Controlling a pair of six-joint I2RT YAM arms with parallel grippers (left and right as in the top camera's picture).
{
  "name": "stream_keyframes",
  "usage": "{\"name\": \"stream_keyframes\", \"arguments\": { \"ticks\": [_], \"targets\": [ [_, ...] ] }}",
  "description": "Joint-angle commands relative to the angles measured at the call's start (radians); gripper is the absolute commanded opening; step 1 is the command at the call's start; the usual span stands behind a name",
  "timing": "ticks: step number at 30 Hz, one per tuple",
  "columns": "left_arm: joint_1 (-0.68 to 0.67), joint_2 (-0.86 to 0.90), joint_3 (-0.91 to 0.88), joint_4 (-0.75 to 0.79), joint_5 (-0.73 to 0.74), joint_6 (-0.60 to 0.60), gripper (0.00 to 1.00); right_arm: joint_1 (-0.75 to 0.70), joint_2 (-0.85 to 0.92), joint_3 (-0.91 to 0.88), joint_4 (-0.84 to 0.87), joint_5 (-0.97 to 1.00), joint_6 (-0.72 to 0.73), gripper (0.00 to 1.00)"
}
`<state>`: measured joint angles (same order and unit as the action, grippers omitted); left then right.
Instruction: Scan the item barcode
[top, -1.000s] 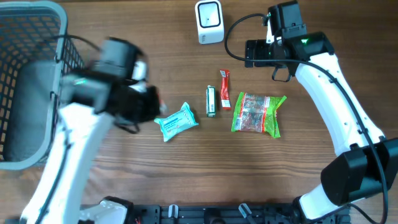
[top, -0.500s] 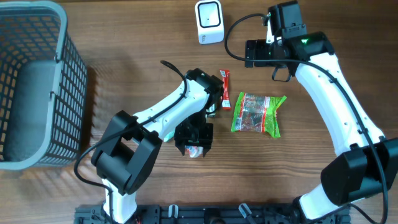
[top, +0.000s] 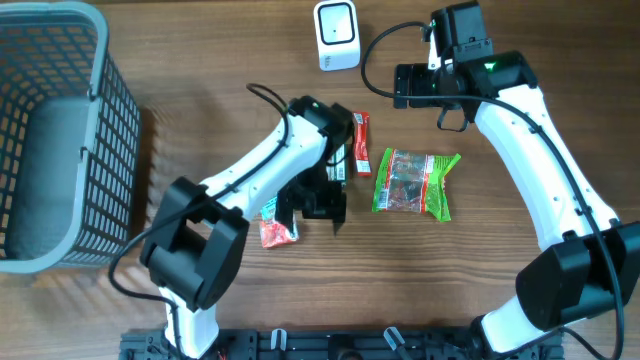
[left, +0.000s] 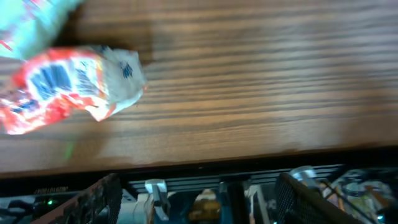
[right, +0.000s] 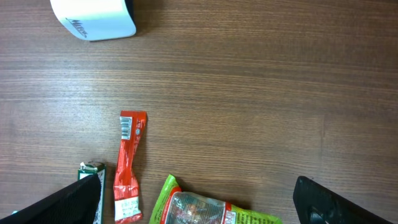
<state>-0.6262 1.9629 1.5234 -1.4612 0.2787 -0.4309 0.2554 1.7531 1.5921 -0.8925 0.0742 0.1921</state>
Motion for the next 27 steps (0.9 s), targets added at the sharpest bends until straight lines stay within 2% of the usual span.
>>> {"name": "stream_keyframes", "arguments": {
  "ticks": [1,6,10,11,12,20,22,24,25,27],
  "targets": [
    [0.066,-0.157,0.098,0.022,-0.053,0.003,0.77,0.000,0.011,-0.004,0.002,-0.012,-0.006,1.00],
    [0.226,-0.363,0.133,0.060,-0.185,-0.024,0.81,0.000,0.011,-0.004,0.002,-0.012,-0.006,1.00],
    [0.411,-0.498,0.133,0.113,-0.198,-0.025,0.88,0.000,0.011,-0.004,0.002,-0.012,-0.006,1.00],
    [0.437,-0.512,0.133,0.115,-0.198,-0.024,0.91,0.000,0.011,-0.004,0.002,-0.012,-0.005,1.00],
    [0.460,-0.521,0.133,0.115,-0.198,-0.025,1.00,0.000,0.011,-0.004,0.002,-0.012,-0.006,1.00],
    [0.491,-0.520,0.133,0.115,-0.198,-0.025,1.00,0.000,0.011,-0.004,0.073,-0.032,-0.004,0.99],
    [0.491,-0.520,0.133,0.115,-0.198,-0.025,1.00,0.000,0.010,-0.003,0.104,-0.126,0.002,1.00],
    [0.491,-0.520,0.133,0.115,-0.198,-0.025,1.00,0.000,0.002,-0.002,0.050,-0.273,0.007,1.00],
    [0.491,-0.520,0.133,0.115,-0.198,-0.025,1.00,0.001,-0.004,-0.002,0.042,-0.422,0.005,0.96],
    [0.491,-0.520,0.133,0.115,-0.198,-0.025,1.00,0.025,-0.005,-0.003,-0.002,-0.576,-0.065,0.73]
  ]
}}
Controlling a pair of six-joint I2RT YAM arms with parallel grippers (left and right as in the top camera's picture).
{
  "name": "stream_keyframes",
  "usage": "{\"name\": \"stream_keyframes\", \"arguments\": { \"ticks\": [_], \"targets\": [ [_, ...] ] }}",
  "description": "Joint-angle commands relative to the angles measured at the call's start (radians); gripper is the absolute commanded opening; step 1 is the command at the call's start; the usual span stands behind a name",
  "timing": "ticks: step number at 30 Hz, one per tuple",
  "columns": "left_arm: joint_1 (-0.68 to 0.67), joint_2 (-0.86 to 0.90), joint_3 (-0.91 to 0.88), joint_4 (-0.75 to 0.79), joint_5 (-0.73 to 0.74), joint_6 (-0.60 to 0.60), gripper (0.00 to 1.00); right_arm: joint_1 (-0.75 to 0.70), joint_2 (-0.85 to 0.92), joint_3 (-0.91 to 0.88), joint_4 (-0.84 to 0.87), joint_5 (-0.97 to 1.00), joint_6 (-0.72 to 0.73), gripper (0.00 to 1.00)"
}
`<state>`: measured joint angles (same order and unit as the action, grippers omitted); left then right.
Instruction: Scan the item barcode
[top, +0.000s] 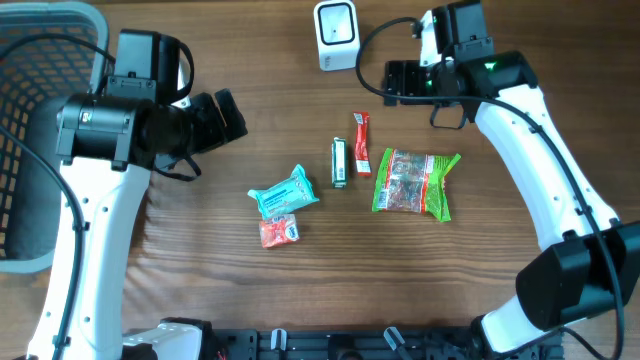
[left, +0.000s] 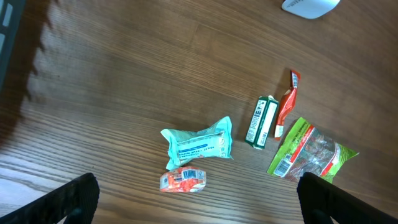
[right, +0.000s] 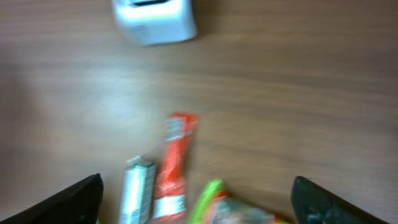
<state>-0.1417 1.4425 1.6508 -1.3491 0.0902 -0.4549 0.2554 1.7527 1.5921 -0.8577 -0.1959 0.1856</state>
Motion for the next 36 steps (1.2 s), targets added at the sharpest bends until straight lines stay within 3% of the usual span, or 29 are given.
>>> {"name": "stream_keyframes", "arguments": {
  "ticks": [1,3,5,8,10,16,19,24,31,33,36],
  "targets": [
    [0.006,0.000,0.005,0.003,-0.010,-0.001,1.00,0.039,-0.005,-0.003,-0.065,-0.302,-0.060,0.67],
    [0.006,0.000,0.005,0.003,-0.010,-0.001,1.00,0.087,-0.005,-0.004,-0.151,-0.299,-0.061,0.57],
    [0.006,0.000,0.005,0.003,-0.010,-0.001,1.00,0.174,-0.005,-0.022,-0.187,-0.293,-0.082,0.54],
    [0.006,0.000,0.005,0.003,-0.010,-0.001,1.00,0.281,-0.005,-0.061,-0.192,-0.243,-0.072,0.56],
    [0.006,0.000,0.005,0.003,-0.010,-0.001,1.00,0.346,-0.004,-0.096,-0.190,-0.167,0.008,0.59],
    [0.006,0.000,0.005,0.003,-0.010,-0.001,1.00,0.482,-0.004,-0.243,-0.071,-0.163,0.053,0.60],
    [0.006,0.000,0.005,0.003,-0.010,-0.001,1.00,0.551,-0.004,-0.322,0.039,-0.133,0.047,0.64],
    [0.006,0.000,0.005,0.003,-0.010,-0.001,1.00,0.642,0.005,-0.374,0.114,-0.106,-0.088,0.64],
    [0.006,0.000,0.005,0.003,-0.010,-0.001,1.00,0.563,-0.029,-0.322,0.084,0.082,0.001,0.65],
    [0.006,0.000,0.005,0.003,-0.010,-0.001,1.00,0.490,-0.048,-0.279,0.063,0.082,0.000,0.77],
    [0.006,0.000,0.005,0.003,-0.010,-0.001,1.00,0.394,-0.049,-0.267,0.052,0.081,0.000,0.82]
  ]
}}
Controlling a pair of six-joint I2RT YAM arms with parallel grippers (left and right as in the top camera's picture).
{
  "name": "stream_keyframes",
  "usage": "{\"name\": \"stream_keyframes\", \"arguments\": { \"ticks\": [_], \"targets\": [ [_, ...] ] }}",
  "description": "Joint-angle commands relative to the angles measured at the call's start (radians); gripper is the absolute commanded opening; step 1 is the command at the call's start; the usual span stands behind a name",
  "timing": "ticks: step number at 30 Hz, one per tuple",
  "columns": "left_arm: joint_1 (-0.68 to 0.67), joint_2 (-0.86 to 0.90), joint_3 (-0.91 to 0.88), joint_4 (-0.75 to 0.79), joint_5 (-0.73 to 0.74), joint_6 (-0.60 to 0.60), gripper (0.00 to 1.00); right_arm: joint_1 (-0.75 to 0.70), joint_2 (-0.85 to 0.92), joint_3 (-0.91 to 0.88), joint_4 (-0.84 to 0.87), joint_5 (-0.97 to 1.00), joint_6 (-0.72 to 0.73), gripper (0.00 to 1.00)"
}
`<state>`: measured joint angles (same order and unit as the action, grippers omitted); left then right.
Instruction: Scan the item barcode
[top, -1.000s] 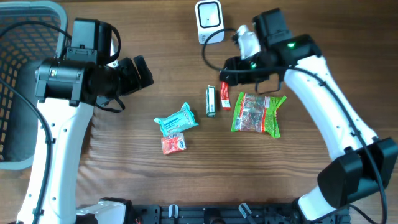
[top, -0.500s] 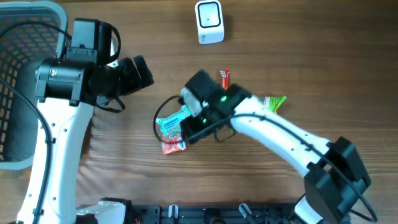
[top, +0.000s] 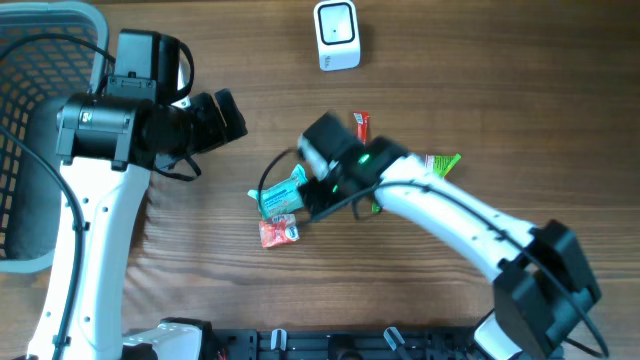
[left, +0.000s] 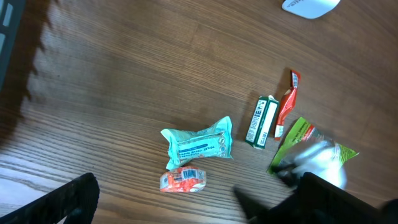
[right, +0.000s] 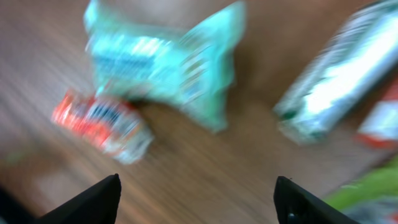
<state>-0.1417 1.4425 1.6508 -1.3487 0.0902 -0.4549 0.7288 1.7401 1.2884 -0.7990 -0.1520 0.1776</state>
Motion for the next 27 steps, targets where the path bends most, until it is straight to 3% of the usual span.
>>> {"name": "stream_keyframes", "arguments": {
  "ticks": [1,6,14,19,22,25,27],
  "targets": [
    [0.006,0.000,0.005,0.002,-0.010,-0.001,1.00,-0.104,-0.031,0.035,-0.007,0.037,0.006,0.84],
    [0.006,0.000,0.005,0.002,-0.010,-0.001,1.00,-0.225,0.003,0.034,0.031,0.037,0.006,0.82],
    [0.006,0.000,0.005,0.002,-0.010,-0.001,1.00,-0.294,0.097,0.034,0.208,0.032,-0.019,0.53],
    [0.006,0.000,0.005,0.002,-0.010,-0.001,1.00,-0.294,0.177,0.034,0.225,0.033,-0.018,0.52],
    [0.006,0.000,0.005,0.002,-0.010,-0.001,1.00,-0.294,0.229,0.034,0.241,0.033,-0.018,0.38],
    [0.006,0.000,0.005,0.002,-0.010,-0.001,1.00,-0.298,0.212,0.034,0.235,0.032,-0.020,0.38],
    [0.006,0.000,0.005,0.002,-0.010,-0.001,1.00,-0.312,0.145,0.036,0.215,0.022,-0.021,0.46]
  ]
}}
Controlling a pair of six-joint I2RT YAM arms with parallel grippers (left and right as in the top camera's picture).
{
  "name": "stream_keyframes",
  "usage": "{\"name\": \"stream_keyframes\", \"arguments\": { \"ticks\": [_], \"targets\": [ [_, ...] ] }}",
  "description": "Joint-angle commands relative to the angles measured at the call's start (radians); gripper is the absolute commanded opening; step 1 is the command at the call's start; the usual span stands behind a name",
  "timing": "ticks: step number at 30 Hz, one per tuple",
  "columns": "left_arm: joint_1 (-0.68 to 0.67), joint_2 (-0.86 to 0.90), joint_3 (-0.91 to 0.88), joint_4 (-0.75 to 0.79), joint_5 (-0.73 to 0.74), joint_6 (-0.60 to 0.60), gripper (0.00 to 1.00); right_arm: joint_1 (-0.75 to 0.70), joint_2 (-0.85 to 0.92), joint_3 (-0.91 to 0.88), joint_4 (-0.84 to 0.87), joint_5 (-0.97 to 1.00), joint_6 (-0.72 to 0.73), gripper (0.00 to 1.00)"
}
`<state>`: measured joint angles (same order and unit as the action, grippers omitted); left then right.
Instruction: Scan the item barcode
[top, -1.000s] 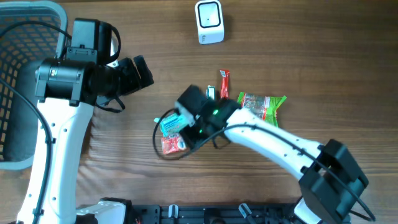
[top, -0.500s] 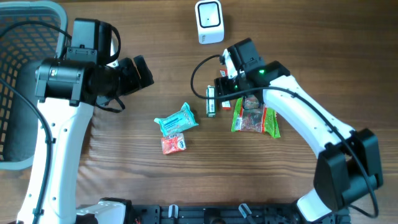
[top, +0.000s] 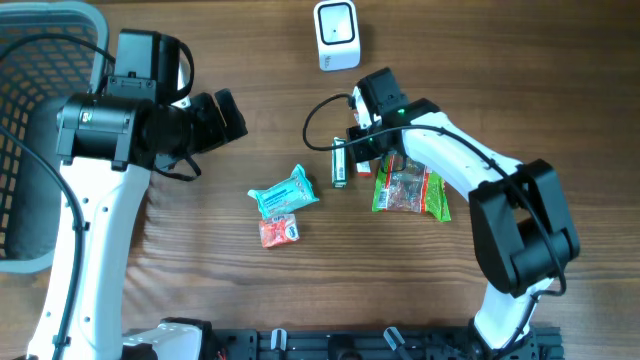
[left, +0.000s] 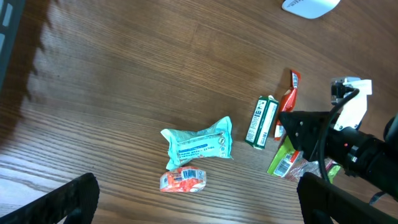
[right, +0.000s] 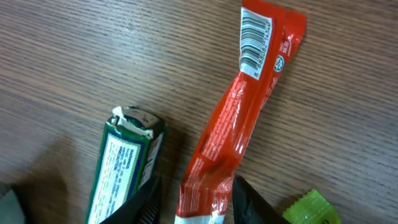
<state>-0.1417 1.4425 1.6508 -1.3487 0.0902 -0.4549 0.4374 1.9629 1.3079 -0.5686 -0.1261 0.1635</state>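
Note:
A red stick packet (right: 255, 93) lies on the wooden table, its barcode (right: 256, 34) facing up at the far end. My right gripper (right: 194, 196) is open and low over it, one finger on each side of its near end. The overhead view puts this gripper (top: 358, 150) beside the green stick box (top: 339, 163). The white scanner (top: 336, 35) stands at the back of the table. My left gripper (top: 222, 115) hangs open, high at the left, holding nothing.
A teal packet (top: 283, 192) and a small orange packet (top: 279, 231) lie at mid-table. A green snack bag (top: 410, 187) lies right of the red stick, under my right arm. A grey basket (top: 50, 140) stands at the far left.
My right gripper was over the teal and orange packets; now it is farther back and right, straddling the red stick packet. The left arm has not moved.
At first my left gripper was low at mid-table by the orange packet, while the right hung near the scanner. Then the left arm stood raised beside the basket. Afterwards the right gripper was over the teal packet, and now it is around the red stick.

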Motion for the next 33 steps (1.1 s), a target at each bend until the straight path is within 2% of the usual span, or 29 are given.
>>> {"name": "stream_keyframes", "arguments": {
  "ticks": [1,3,4,5,6,9,11,16,20,24,25,26,27,29,33],
  "targets": [
    [0.006,0.000,0.005,0.002,-0.010,-0.001,1.00,-0.028,-0.112,0.017,-0.030,-0.002,-0.010,0.51],
    [0.006,0.000,0.005,0.002,-0.010,-0.001,1.00,-0.058,-0.199,0.017,-0.084,0.030,-0.012,0.63],
    [0.006,0.000,0.005,0.002,-0.010,-0.001,1.00,-0.081,-0.232,0.017,-0.121,0.042,-0.003,0.77],
    [0.006,0.000,0.005,0.002,-0.010,-0.001,1.00,-0.103,-0.251,0.017,-0.151,0.039,-0.002,0.85],
    [0.006,0.000,0.005,0.002,-0.010,-0.001,1.00,-0.145,-0.264,0.017,-0.203,0.036,-0.004,0.88],
    [0.006,0.000,0.005,0.002,-0.010,-0.001,1.00,-0.243,-0.249,-0.012,-0.279,0.018,-0.006,0.88],
    [0.006,0.000,0.005,0.002,-0.010,-0.001,1.00,-0.292,-0.237,-0.080,-0.274,-0.061,-0.006,0.87],
    [0.006,0.000,0.005,0.002,-0.010,-0.001,1.00,-0.291,-0.234,-0.224,-0.231,-0.074,-0.003,0.86],
    [0.006,0.000,0.005,0.002,-0.010,-0.001,1.00,-0.291,-0.234,-0.322,-0.113,0.021,0.031,0.88],
    [0.006,0.000,0.005,0.002,-0.010,-0.001,1.00,-0.291,-0.234,-0.368,-0.043,0.017,0.049,0.87],
    [0.006,0.000,0.005,0.002,-0.010,-0.001,1.00,-0.291,-0.234,-0.368,-0.038,0.014,0.049,0.85],
    [0.006,0.000,0.005,0.002,-0.010,-0.001,1.00,-0.291,-0.234,-0.368,-0.037,0.014,0.049,0.76],
    [0.006,0.000,0.005,0.002,-0.010,-0.001,1.00,-0.291,-0.234,-0.368,-0.038,0.014,0.049,0.48],
    [0.006,0.000,0.005,0.002,-0.010,-0.001,1.00,-0.291,-0.234,-0.368,-0.046,0.000,0.049,0.04],
    [0.006,0.000,0.005,0.002,-0.010,-0.001,1.00,-0.298,-0.279,-0.318,-0.094,-0.055,-0.008,0.04]
  ]
}}
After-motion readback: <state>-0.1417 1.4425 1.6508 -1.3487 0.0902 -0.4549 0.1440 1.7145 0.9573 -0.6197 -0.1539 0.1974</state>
